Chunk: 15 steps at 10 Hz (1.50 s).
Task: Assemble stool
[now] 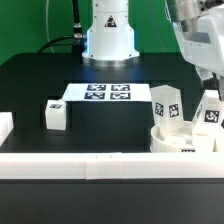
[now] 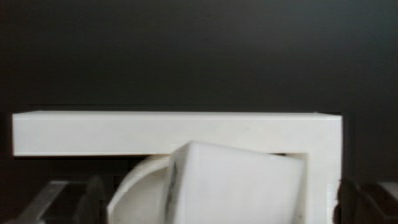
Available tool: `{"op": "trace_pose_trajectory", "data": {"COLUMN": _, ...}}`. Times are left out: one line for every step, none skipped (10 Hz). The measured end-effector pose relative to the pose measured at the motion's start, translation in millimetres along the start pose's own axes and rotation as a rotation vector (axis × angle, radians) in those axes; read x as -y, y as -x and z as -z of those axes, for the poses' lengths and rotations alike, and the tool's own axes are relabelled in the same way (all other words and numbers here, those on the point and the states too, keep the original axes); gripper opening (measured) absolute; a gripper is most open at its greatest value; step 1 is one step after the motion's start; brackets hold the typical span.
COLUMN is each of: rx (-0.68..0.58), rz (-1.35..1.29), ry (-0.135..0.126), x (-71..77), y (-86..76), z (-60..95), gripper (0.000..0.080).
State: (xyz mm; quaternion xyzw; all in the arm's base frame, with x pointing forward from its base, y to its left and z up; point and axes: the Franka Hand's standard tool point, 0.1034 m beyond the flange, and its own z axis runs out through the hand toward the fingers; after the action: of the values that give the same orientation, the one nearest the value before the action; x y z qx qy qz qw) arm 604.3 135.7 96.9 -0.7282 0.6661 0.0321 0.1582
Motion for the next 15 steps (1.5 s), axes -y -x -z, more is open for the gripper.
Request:
{"op": "trace_pose_trajectory", "data": {"rx": 0.000, "rz": 0.068, "ry": 0.003, "x": -1.1, "y": -0.5, "z": -1.4, "gripper": 0.0649}}
{"op": "trace_pose_trajectory", "data": {"rx": 0.000, "rz": 0.155, "ry": 0.003, "x": -1.3, "y": -0.7, "z": -1.7, "gripper": 0.0649}}
{"op": "trace_pose_trajectory", "data": {"rx": 0.000, "rz": 0.232, "ry": 0.003, "x": -1.3, "y": -0.8, "z": -1.7, "gripper": 0.0649}}
{"op": "trace_pose_trajectory", "data": {"rx": -0.001, "rz": 0.332, "ry": 0.011, "x": -1.9, "y": -1.2, "z": -1.8, "gripper": 0.0649}}
{"op": "trace_pose_trajectory", "data": {"rx": -0.003, "rz": 0.485, "ry": 0.041, "x": -3.0, "y": -2.3, "z": -1.0, "gripper": 0.0649}}
{"op": "trace_pose_trajectory", "data": {"rx": -0.013, "rz": 0.651, "ry": 0.057, "x": -0.9, "y": -1.3, "z": 0.5, "gripper": 0.0649}}
{"op": "trace_pose_trajectory", "data": {"rx": -0.015, "rz": 0.781, "ry": 0.062, "x": 0.9, "y": 0.9, "z": 1.3, "gripper": 0.0649}}
{"op": "trace_pose_trajectory", "data": {"rx": -0.011, "rz": 0.868, "ry": 0.059, "x": 4.4, "y": 2.1, "z": 3.4, "gripper": 0.0649}}
{"op": "trace_pose_trajectory", "data": {"rx": -0.012, "rz": 0.951, "ry": 0.052, "x": 9.0, "y": 3.5, "z": 5.9, "gripper": 0.0649}}
{"op": "trace_pose_trajectory", "data": {"rx": -0.010, "rz": 1.028, "ry": 0.054, "x": 7.8, "y": 2.3, "z": 4.7, "gripper": 0.0649}}
{"op": "trace_pose_trajectory", "data": {"rx": -0.009, "rz": 1.081, "ry": 0.056, "x": 7.7, "y": 1.8, "z": 4.5, "gripper": 0.0649}}
{"op": "trace_pose_trajectory", "data": {"rx": -0.009, "rz": 1.197, "ry": 0.060, "x": 7.8, "y": 0.6, "z": 4.6, "gripper": 0.0649}}
{"op": "trace_pose_trajectory", "data": {"rx": -0.009, "rz": 1.270, "ry": 0.064, "x": 7.5, "y": -0.2, "z": 4.1, "gripper": 0.0649}}
{"op": "trace_pose_trajectory", "data": {"rx": -0.017, "rz": 1.468, "ry": 0.093, "x": 6.2, "y": -0.6, "z": 2.1, "gripper": 0.0649}}
{"op": "trace_pose_trajectory", "data": {"rx": -0.017, "rz": 1.565, "ry": 0.104, "x": 4.9, "y": 1.1, "z": 0.2, "gripper": 0.0649}}
